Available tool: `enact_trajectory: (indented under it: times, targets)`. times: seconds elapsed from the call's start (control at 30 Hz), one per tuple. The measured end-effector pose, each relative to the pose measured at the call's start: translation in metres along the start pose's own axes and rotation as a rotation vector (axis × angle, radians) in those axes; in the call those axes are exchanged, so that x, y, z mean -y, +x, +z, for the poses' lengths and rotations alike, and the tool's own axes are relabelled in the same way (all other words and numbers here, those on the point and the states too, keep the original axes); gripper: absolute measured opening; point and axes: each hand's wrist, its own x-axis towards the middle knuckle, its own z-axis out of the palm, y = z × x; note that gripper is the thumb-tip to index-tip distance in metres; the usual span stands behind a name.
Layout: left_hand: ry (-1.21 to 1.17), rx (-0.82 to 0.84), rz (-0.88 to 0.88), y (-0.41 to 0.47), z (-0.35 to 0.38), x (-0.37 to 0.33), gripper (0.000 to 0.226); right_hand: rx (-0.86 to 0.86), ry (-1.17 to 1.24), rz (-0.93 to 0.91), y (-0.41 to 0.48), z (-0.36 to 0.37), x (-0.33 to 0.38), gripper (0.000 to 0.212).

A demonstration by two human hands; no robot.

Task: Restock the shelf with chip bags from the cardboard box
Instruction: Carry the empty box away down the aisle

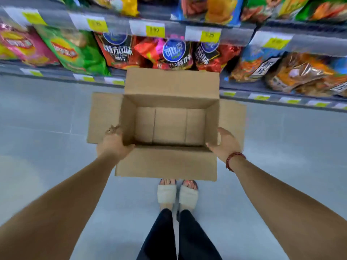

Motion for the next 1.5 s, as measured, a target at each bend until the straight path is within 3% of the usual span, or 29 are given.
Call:
enact_trajectory:
  times: [0.17, 0.27, 0.37, 0.5, 0.57, 0.7, 0.87, 1.13, 1.5]
  targets:
    - [-0.272, -0.105, -0.102, 0.052, 0.034, 0.02, 0.093, 0.002, -0.099, 0.061, 0.049, 0.044, -0.031, 0.081]
    - [-0.326, -0.116, -0.159, 0.084, 0.045, 0.029, 0.091, -0.041, -0.151, 0.199, 0.078, 0.064, -0.041, 0.099]
    - [-0.3, -0.098, -0.16, 0.109, 0.051, 0.037, 0.083, -0.041, -0.208, 0.285, 0.103, 0.079, -0.048, 0.105]
    - [-0.184, -0.055, -0.124, 0.126, 0.056, 0.038, 0.065, -0.045, -0.014, 0.369, 0.124, 0.081, -0.054, 0.096]
    - [-0.165, -0.014, -0.132, 0.127, 0.063, 0.037, 0.074, -0.05, -0.019, 0.381, 0.129, 0.083, -0.06, 0.087]
    - [-0.112, -0.024, -0.126, 0.129, 0.072, 0.038, 0.085, -0.076, -0.036, 0.347, 0.14, 0.084, -0.071, 0.048]
    - [-0.166, -0.039, -0.171, 0.118, 0.081, 0.028, 0.062, -0.016, 0.022, 0.293, 0.144, 0.071, -0.086, 0.024]
    - [-0.25, 0.073, -0.048, 0.083, 0.062, 0.008, 0.069, -0.017, 0.074, 0.358, 0.093, 0.03, -0.121, 0.017]
    - [-0.212, 0.089, 0.16, -0.034, -0.042, -0.022, 0.066, -0.042, 0.33, 0.458, -0.057, -0.066, -0.122, 0.028]
